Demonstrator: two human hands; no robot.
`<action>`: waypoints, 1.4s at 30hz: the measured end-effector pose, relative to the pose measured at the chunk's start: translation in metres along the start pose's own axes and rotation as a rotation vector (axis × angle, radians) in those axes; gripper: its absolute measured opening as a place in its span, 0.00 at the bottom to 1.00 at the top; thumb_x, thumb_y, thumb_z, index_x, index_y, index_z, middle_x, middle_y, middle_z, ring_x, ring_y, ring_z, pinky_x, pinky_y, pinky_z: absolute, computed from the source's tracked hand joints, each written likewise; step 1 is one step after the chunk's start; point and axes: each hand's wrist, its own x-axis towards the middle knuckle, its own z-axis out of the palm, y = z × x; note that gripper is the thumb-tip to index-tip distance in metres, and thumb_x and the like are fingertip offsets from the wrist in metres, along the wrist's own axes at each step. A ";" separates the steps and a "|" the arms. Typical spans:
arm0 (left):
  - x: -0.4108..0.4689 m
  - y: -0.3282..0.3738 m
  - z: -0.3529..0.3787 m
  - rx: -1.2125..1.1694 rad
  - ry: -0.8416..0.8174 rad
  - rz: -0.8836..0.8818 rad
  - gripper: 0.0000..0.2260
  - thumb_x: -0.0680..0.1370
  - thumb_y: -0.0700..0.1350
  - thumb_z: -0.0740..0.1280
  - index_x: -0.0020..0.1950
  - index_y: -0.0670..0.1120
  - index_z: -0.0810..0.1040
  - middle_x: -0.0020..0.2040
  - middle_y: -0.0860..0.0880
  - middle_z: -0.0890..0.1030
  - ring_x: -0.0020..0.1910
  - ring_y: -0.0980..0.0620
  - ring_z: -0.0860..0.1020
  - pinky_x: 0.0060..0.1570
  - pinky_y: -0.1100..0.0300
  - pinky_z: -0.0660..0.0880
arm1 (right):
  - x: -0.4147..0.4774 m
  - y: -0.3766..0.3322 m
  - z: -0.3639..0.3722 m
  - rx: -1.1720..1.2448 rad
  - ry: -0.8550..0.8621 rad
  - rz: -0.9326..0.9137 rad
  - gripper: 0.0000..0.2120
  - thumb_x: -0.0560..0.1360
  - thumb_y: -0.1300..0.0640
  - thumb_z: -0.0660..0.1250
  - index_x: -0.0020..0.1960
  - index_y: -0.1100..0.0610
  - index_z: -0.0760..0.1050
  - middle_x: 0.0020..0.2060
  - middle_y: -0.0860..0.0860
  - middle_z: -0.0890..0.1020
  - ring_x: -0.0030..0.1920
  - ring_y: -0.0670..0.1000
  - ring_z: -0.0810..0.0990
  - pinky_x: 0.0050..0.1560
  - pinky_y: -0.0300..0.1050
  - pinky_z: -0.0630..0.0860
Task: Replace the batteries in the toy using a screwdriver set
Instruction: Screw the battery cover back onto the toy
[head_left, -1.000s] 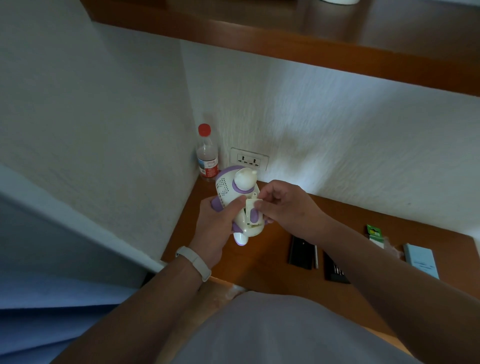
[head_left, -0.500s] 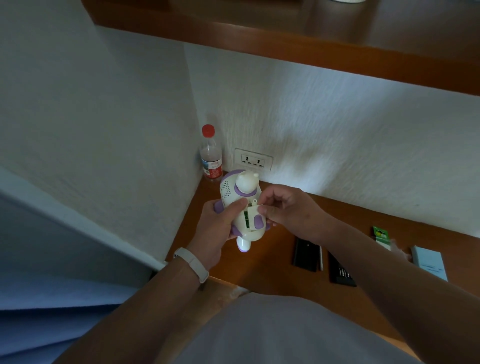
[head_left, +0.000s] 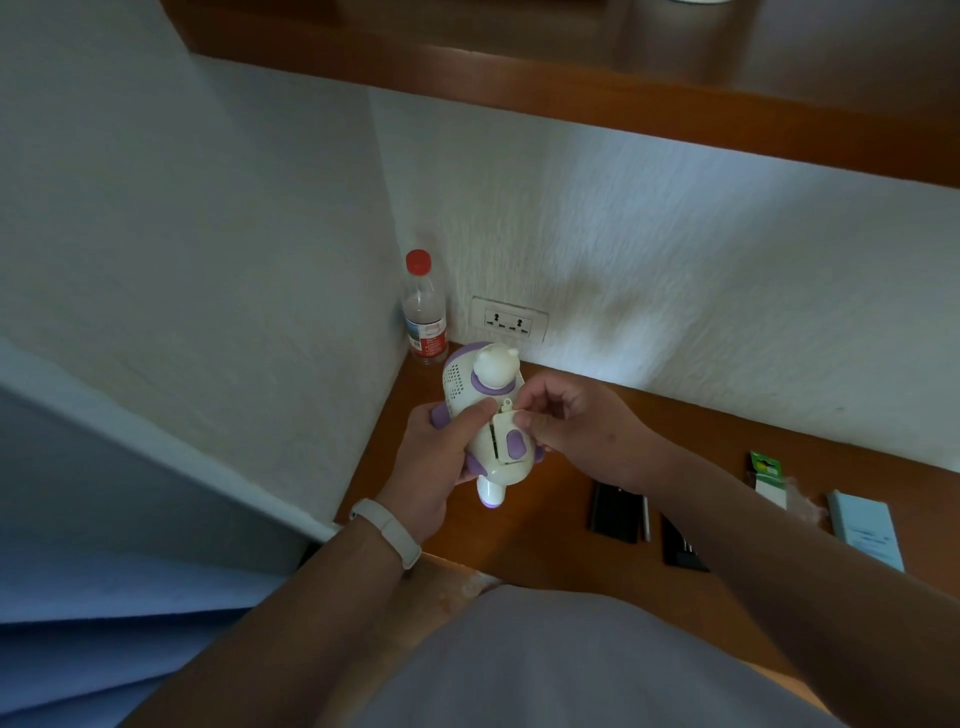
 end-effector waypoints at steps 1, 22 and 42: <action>0.001 -0.001 0.000 0.003 0.004 -0.001 0.33 0.68 0.56 0.76 0.70 0.47 0.71 0.59 0.47 0.84 0.50 0.49 0.86 0.43 0.54 0.83 | 0.000 -0.001 0.000 -0.016 -0.003 0.001 0.01 0.78 0.58 0.69 0.47 0.54 0.78 0.41 0.55 0.83 0.37 0.52 0.84 0.40 0.42 0.82; 0.002 0.017 0.003 0.045 -0.005 0.115 0.26 0.73 0.50 0.75 0.67 0.43 0.74 0.54 0.47 0.86 0.48 0.48 0.87 0.38 0.54 0.83 | 0.007 -0.013 -0.010 0.030 0.034 -0.006 0.05 0.72 0.58 0.73 0.42 0.49 0.78 0.41 0.49 0.82 0.39 0.44 0.81 0.39 0.34 0.76; -0.008 0.028 0.006 0.063 -0.175 0.292 0.39 0.68 0.51 0.75 0.76 0.46 0.65 0.68 0.44 0.79 0.63 0.43 0.81 0.56 0.41 0.81 | -0.005 -0.014 -0.018 0.277 0.092 0.015 0.26 0.71 0.52 0.77 0.67 0.46 0.74 0.59 0.41 0.80 0.59 0.42 0.79 0.48 0.43 0.82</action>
